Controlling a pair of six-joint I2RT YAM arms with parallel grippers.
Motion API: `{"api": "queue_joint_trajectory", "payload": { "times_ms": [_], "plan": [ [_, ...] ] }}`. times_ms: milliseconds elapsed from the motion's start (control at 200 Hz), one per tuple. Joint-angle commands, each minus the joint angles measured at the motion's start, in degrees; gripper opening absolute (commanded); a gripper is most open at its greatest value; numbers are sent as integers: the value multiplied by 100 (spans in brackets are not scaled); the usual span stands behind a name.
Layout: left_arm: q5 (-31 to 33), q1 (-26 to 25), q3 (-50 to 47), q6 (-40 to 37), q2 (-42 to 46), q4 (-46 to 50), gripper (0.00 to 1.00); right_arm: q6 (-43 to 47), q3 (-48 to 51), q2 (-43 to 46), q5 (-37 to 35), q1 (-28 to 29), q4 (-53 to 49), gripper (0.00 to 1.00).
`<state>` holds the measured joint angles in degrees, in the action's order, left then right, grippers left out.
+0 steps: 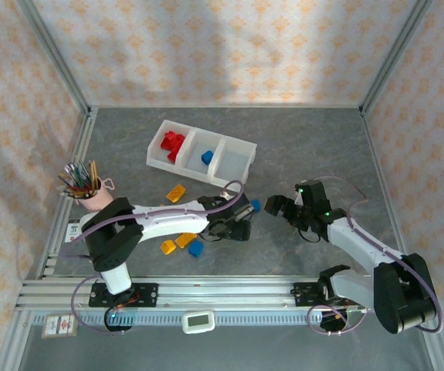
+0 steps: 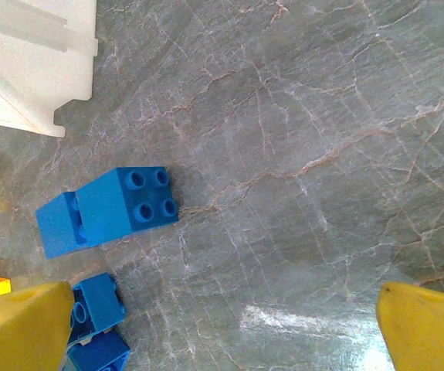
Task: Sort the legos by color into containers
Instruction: Pick up the lego from the middle-left of the table.
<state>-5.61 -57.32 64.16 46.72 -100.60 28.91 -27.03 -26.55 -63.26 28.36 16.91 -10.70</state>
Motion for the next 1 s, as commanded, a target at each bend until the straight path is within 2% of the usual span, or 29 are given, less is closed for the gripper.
{"api": "queue_joint_trajectory", "payload": {
  "times_ms": [0,501,996],
  "plan": [
    [-27,-82,150,48,-108,-57,74,14,86,121,12,-39,94,100],
    [58,-149,53,344,-495,-601,55,31,158,103,60,-56,202,100],
    [244,-315,-60,425,-392,-288,30,79,94,92,82,-81,196,100]
  ]
}}
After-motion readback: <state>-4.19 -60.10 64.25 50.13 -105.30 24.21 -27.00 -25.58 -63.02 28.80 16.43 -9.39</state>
